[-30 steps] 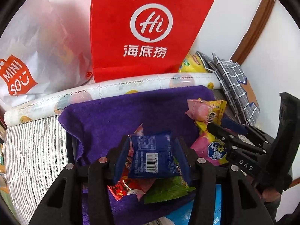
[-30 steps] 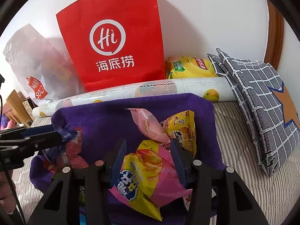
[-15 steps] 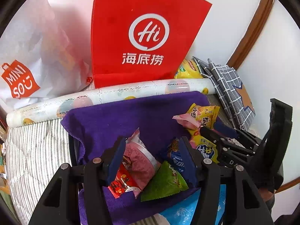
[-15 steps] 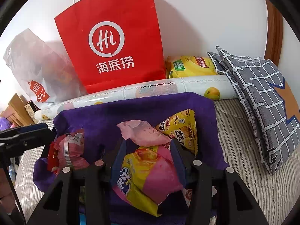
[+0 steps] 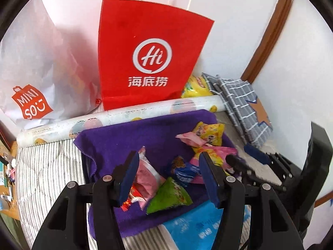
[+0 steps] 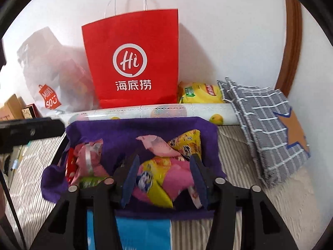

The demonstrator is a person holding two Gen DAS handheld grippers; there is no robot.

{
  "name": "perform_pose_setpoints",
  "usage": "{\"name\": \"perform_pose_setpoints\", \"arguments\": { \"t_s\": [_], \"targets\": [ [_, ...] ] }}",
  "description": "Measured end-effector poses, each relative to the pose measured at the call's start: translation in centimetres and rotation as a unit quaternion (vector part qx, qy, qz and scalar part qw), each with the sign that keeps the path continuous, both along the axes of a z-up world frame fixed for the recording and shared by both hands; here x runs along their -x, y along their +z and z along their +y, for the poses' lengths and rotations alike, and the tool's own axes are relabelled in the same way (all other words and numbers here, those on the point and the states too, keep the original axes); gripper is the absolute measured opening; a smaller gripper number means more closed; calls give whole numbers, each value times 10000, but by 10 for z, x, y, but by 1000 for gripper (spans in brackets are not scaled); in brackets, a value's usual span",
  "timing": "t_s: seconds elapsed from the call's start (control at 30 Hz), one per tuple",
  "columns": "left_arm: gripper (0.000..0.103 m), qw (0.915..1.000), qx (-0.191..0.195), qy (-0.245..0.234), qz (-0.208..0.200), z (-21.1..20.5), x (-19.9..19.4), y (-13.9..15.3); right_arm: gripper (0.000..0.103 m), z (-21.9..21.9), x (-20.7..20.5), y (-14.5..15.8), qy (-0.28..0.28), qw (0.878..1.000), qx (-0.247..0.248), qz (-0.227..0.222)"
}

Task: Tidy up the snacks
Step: 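Grasp the white printed snack packet with the right tool while the left tool grasps the pink pastry packet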

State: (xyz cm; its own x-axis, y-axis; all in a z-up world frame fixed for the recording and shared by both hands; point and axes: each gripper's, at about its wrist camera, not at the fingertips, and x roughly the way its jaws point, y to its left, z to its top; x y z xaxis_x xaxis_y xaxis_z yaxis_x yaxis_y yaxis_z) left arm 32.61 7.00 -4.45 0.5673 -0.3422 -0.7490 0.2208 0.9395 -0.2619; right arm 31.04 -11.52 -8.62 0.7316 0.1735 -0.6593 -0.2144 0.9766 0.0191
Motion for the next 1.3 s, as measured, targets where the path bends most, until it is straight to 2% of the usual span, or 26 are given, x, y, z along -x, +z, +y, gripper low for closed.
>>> {"name": "perform_pose_setpoints", "arguments": {
  "t_s": [0.1,0.3,0.37,0.5,0.67,0.93,1.13,1.3],
  "targets": [
    [59,9998,158,-118,19,-2,8,8,54,-6,23,6,-148,9999,39,-46],
    [60,9996,147,-255,18,-12,23,22,54,-16,63,4,-408,9991,114,59],
    [64,9992,186,-345,-18,-15,29,27,54,-21,75,1,-521,9985,153,94],
    [69,9984,247,-480,-191,-19,43,38,54,-30,94,-11,-596,9973,-165,404],
    [69,9972,302,-606,-315,-23,55,48,54,-34,114,-33,-664,9936,-436,804],
    [70,9958,575,-684,-216,-18,57,55,56,-23,125,-55,-682,9896,-585,1119],
    [70,9965,534,-635,-112,-18,55,50,56,-7,126,-72,-563,9905,-162,1241],
    [70,9972,452,-596,-16,-18,51,44,57,-13,129,-74,-659,9893,-376,1247]
  ]
}}
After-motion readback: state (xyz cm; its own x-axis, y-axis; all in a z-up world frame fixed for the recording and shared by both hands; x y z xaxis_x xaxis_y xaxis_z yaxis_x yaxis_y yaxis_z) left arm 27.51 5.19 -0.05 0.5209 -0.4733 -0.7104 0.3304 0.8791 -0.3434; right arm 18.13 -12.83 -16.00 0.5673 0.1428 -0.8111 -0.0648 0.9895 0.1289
